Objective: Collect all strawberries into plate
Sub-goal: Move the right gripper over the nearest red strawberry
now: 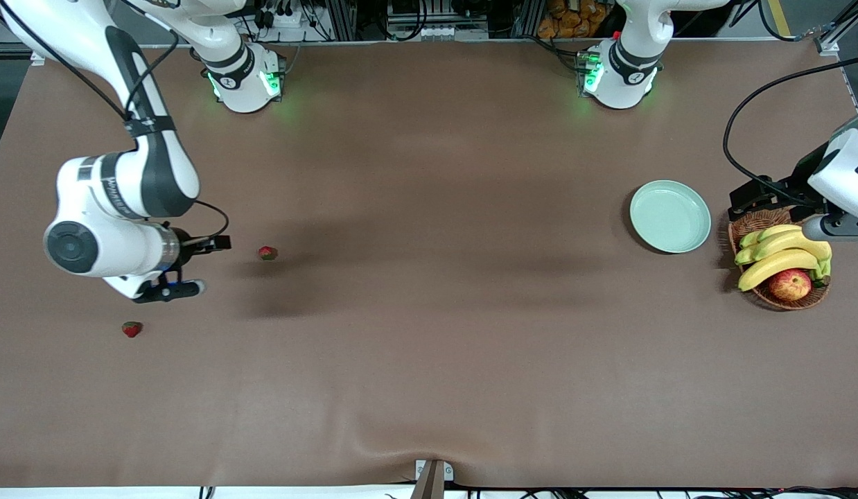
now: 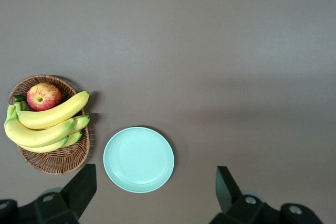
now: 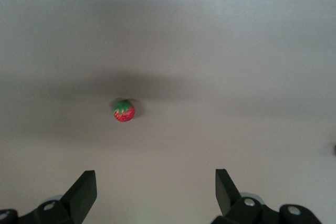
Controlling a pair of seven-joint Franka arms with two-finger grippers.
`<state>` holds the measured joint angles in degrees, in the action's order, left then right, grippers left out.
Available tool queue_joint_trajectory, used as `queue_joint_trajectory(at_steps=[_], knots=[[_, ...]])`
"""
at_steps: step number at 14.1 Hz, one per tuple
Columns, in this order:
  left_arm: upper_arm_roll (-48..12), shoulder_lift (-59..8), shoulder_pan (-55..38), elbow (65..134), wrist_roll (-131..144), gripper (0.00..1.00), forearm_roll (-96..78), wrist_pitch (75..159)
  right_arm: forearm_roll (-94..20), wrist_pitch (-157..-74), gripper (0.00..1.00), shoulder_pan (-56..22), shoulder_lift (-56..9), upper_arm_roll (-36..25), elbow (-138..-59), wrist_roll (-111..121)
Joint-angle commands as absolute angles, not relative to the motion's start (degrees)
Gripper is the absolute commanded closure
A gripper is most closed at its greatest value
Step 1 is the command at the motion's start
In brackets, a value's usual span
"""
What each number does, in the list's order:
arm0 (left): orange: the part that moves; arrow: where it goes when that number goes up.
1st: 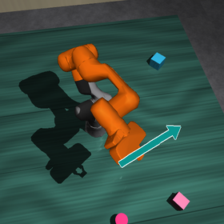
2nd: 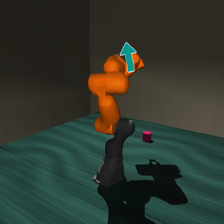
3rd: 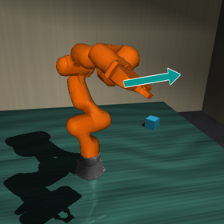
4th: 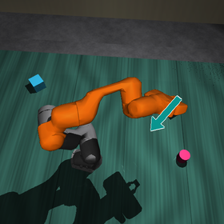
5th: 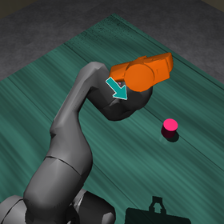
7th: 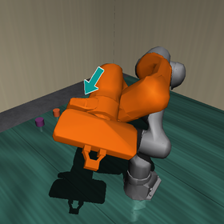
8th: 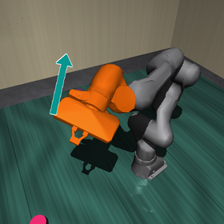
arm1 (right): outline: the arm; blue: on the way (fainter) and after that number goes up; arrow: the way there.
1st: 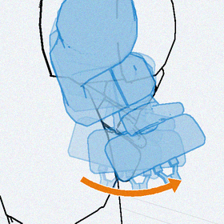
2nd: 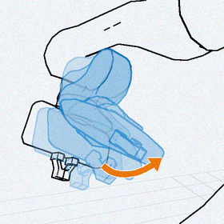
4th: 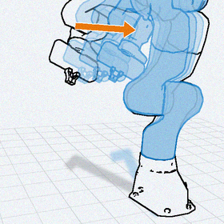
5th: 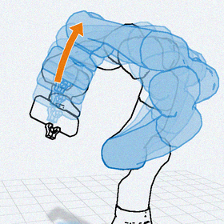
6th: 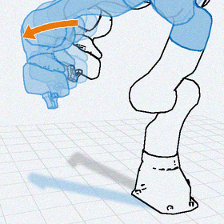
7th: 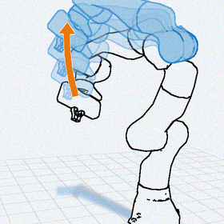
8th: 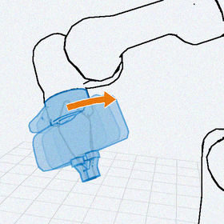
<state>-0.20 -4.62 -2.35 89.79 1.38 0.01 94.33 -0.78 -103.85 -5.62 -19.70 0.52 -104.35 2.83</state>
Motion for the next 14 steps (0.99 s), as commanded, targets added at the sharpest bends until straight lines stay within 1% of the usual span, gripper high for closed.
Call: queue_joint_trajectory(at_steps=[1, 2, 5, 9, 14], knots=[[-0.26, -4.83, -2.20, 89.30, 1.76, 0.00, -0.09, 93.96, -1.23, -107.74, 0.00, -8.17, -16.96, 0.35, -109.59, 2.99], [-0.26, -4.83, -2.11, 89.38, 1.76, 0.00, -0.35, 93.96, -1.23, -110.36, 0.00, -8.35, -17.14, 0.35, -111.17, 2.99], [-0.26, -5.10, -2.55, 89.30, 2.02, 0.00, -0.62, 93.96, -1.23, -121.87, 0.00, -10.10, -17.23, 0.35, -118.28, 2.99], [-0.26, -5.19, -2.46, 89.47, 1.93, 0.00, -0.62, 94.04, -1.23, -132.96, 0.00, -12.21, -18.72, 0.35, -123.30, 2.90], [-0.26, -5.36, -2.55, 89.47, 2.46, 0.00, -0.62, 93.96, -1.23, -134.30, 0.00, -13.36, -21.17, 0.35, -125.33, 2.99]])
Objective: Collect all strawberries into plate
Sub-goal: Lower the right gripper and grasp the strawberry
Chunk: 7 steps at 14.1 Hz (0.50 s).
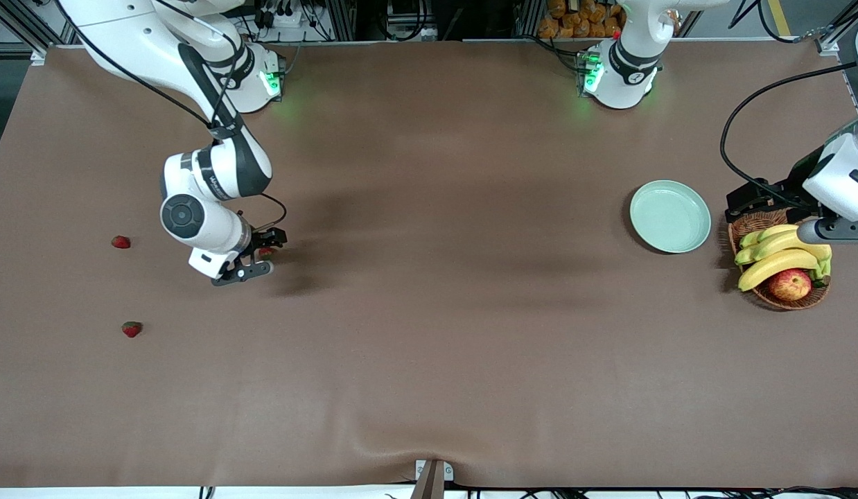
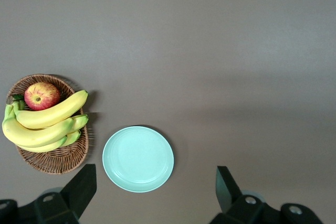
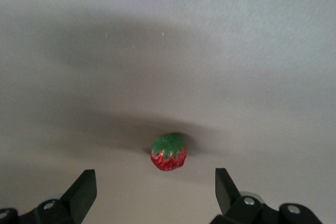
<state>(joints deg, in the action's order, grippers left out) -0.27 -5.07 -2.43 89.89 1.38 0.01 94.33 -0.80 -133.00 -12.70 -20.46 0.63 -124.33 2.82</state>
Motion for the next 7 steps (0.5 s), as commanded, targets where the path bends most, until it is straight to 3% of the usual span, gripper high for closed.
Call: queue_joint_trajectory(at_steps=[1, 7], knots=[[-0.26, -5.36, -2.55, 89.39, 2.46, 0.00, -0.62, 93.96, -1.23, -134.91, 0.00, -13.45, -21.62, 0.26, -125.33, 2.99], [-0.26, -5.45, -2.81, 89.21, 2.37, 0.00, -0.35, 94.04, -1.23, -137.98, 0.00, -12.66, -23.46, 0.26, -125.42, 2.90]])
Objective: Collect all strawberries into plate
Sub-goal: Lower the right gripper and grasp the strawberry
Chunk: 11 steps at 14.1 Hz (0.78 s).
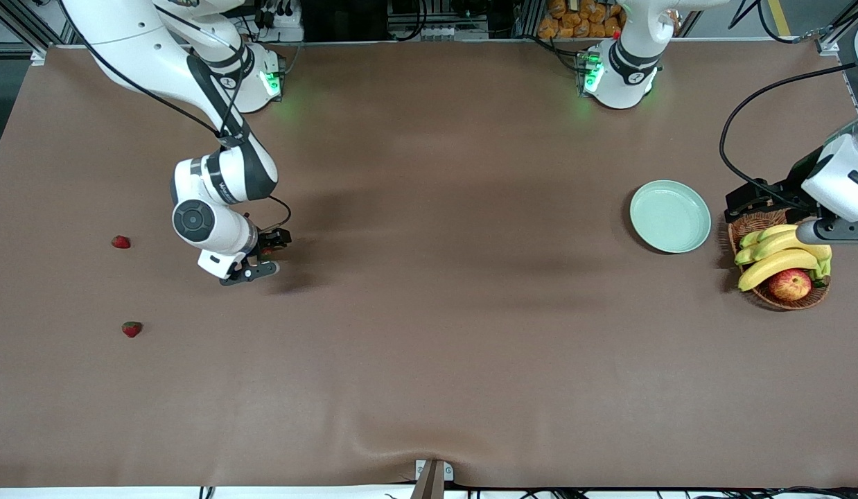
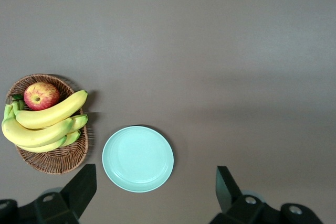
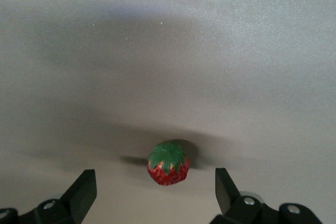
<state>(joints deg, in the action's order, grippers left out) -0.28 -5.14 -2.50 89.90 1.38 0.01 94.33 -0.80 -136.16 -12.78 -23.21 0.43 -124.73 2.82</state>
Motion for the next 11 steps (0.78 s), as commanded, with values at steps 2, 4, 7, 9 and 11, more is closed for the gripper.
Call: queue_joint_trajectory(at_steps=[2, 4, 7, 9, 11], knots=[[-0.26, -5.36, -2.90, 89.21, 2.64, 0.00, -0.35, 93.96, -1.23, -138.08, 0.00, -12.74, -23.64, 0.26, -125.42, 2.38], [-0.26, -5.45, -2.55, 89.30, 2.02, 0.00, -0.35, 93.96, -1.23, -138.08, 0.15, -12.66, -23.64, 0.26, -125.33, 2.29], [-0.26, -5.45, -2.64, 89.30, 1.93, 0.00, -0.35, 93.96, -1.23, -138.16, 0.83, -12.04, -23.73, 0.26, -125.33, 2.29], [-0.26, -5.45, -2.64, 89.30, 1.76, 0.00, -0.35, 93.96, -1.23, -138.60, 1.00, -11.87, -23.73, 0.26, -125.33, 2.29], [-0.26, -5.45, -2.46, 89.30, 1.76, 0.00, -0.35, 93.96, -1.23, -138.52, 1.00, -11.43, -23.29, 0.26, -125.16, 2.29]])
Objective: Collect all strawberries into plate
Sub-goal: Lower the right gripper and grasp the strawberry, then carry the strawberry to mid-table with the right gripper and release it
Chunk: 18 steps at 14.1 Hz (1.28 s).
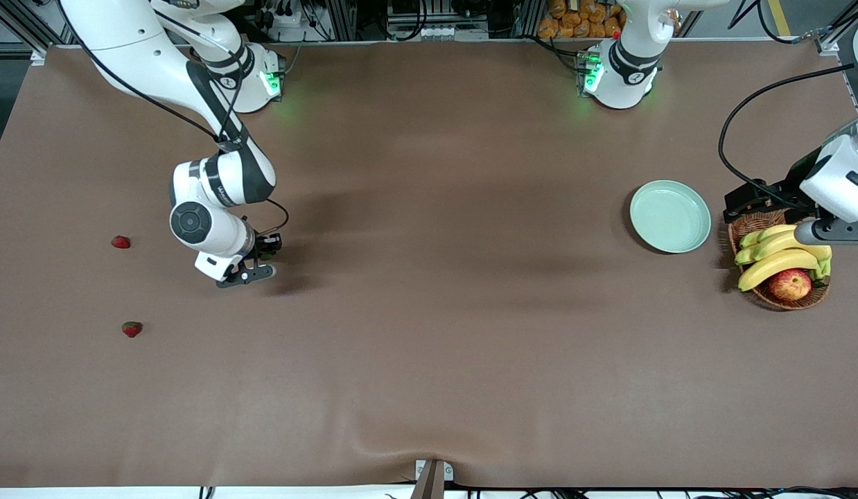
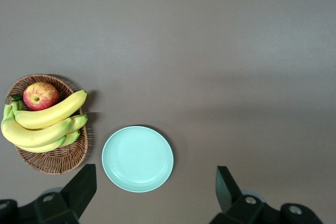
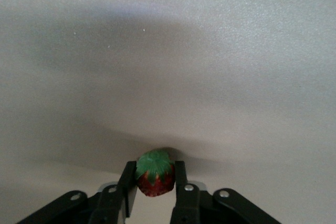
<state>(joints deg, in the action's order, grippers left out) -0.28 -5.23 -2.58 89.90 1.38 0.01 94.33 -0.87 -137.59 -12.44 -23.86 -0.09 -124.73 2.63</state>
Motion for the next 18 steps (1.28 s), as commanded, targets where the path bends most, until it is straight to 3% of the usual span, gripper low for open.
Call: queue_joint_trajectory(at_steps=[1, 4, 8, 11, 14, 18], knots=[[-0.26, -5.45, -2.55, 89.30, 1.76, 0.00, -0.35, 93.96, -1.23, -137.99, 1.00, -11.16, -22.59, 0.26, -124.98, 2.29], [-0.26, -5.45, -2.72, 89.38, 2.20, 0.00, -0.44, 93.96, -1.23, -135.46, 1.00, -11.07, -19.35, 0.09, -123.32, 2.29], [-0.26, -5.80, -2.81, 89.30, 1.94, 0.00, -0.53, 93.96, -1.23, -127.19, 1.00, -11.60, -19.33, 0.26, -113.32, 2.11], [-0.26, -5.89, -2.81, 89.30, 1.76, 0.00, -0.61, 94.04, -2.80, -125.86, 1.00, -13.18, -19.95, 0.35, -107.59, 0.27], [-0.26, -5.98, -2.99, 89.30, 1.76, 0.00, -0.70, 94.04, -13.50, -125.95, 1.00, -18.00, -23.10, 0.26, -101.80, -3.06], [-0.26, -5.98, -2.90, 89.30, 1.76, 0.00, -0.70, 94.04, -14.68, -126.47, 1.00, -25.91, -30.48, 0.26, -92.66, -16.75]])
